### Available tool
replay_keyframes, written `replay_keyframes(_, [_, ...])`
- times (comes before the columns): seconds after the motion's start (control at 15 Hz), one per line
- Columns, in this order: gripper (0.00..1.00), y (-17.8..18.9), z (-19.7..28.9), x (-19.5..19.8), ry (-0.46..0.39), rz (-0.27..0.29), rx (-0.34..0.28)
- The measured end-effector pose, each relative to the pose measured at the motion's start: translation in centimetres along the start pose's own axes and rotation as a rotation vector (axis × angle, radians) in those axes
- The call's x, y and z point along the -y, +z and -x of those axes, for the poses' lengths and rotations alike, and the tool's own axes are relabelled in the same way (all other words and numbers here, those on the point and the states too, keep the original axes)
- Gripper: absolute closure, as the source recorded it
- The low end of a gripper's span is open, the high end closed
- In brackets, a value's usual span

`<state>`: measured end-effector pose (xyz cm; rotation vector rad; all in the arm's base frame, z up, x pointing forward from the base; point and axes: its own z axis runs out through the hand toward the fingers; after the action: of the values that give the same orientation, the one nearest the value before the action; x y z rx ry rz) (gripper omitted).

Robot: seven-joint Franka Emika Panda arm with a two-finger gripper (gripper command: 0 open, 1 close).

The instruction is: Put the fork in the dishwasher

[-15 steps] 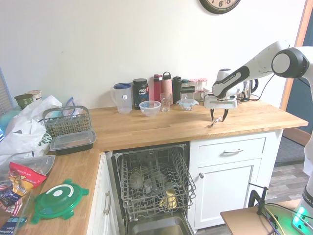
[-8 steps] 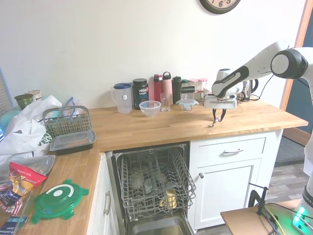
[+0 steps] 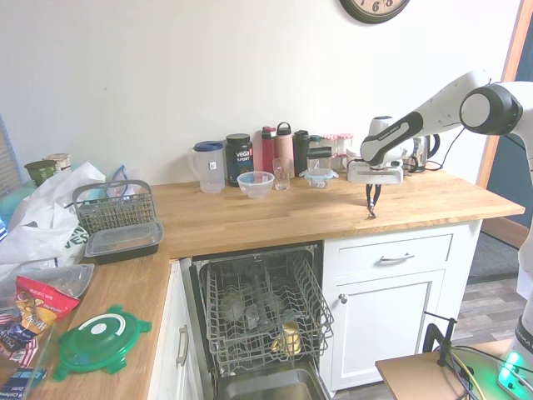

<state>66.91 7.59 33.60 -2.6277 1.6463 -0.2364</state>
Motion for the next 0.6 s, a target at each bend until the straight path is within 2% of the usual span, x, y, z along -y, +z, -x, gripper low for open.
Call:
replay_keyframes(0.27, [1.00,-0.5,0.0,0.1,0.002,-0.014,0.021])
replay_keyframes(0.6, [1.00,-5.7,0.8,-0.8,-0.021,-0.085,0.028])
